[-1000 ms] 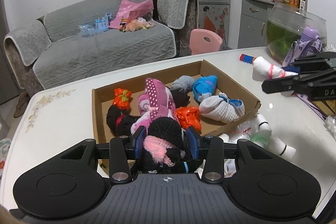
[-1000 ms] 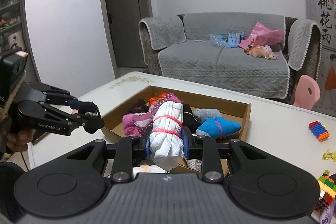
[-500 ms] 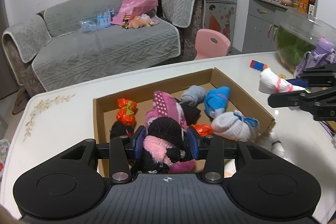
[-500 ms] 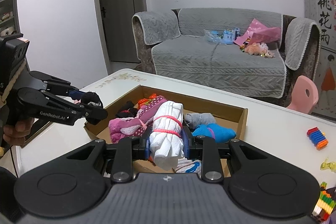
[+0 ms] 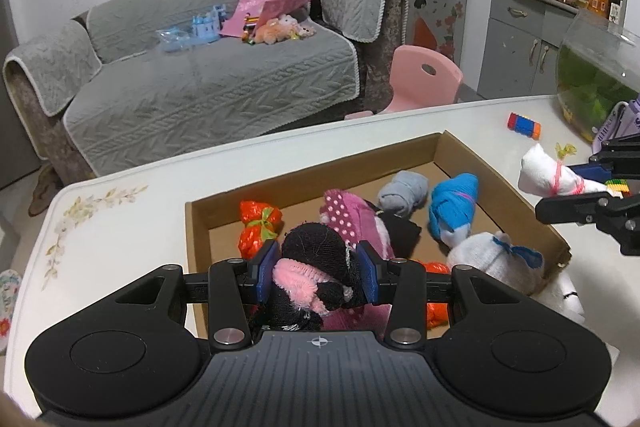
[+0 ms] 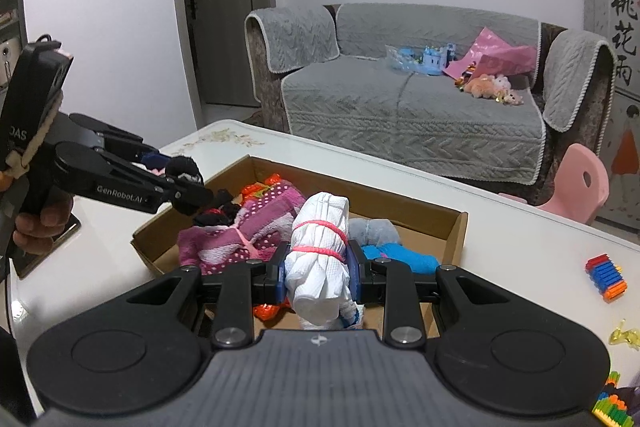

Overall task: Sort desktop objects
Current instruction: 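Carry the black sock and white sock over the cardboard tray with both tools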

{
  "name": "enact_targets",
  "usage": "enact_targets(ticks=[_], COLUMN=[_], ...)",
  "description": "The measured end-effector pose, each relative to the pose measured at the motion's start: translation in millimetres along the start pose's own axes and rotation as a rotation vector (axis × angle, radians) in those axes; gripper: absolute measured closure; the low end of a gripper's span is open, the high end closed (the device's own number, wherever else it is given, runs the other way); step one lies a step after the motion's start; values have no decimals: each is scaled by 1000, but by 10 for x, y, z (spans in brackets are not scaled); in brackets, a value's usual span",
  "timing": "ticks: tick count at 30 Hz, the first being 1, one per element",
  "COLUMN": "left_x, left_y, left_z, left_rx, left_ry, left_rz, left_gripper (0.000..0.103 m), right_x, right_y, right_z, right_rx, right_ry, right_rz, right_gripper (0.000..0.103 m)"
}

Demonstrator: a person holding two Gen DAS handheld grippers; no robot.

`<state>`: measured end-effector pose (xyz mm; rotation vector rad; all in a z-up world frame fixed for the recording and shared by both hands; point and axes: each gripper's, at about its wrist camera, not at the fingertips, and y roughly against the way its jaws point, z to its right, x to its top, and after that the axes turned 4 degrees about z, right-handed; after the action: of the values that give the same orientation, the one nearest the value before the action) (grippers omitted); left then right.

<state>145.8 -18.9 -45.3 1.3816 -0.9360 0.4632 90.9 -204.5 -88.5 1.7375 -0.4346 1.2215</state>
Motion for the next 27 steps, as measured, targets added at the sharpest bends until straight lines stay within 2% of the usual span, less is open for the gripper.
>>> enact_targets(ticks=[9, 27], left_x=[61, -9], left_y=[-334, -669], left_z=[-30, -240], left_rx=[13, 13], left_ry=[4, 81], left_rz=[-39, -88], left_gripper=[54, 52], right_x=[53, 69], right_y=[-230, -654], right_z=[25, -116], right_rx=[-15, -36], right_ry=[27, 121], right_rz=[-35, -119], right_gripper=[78, 77])
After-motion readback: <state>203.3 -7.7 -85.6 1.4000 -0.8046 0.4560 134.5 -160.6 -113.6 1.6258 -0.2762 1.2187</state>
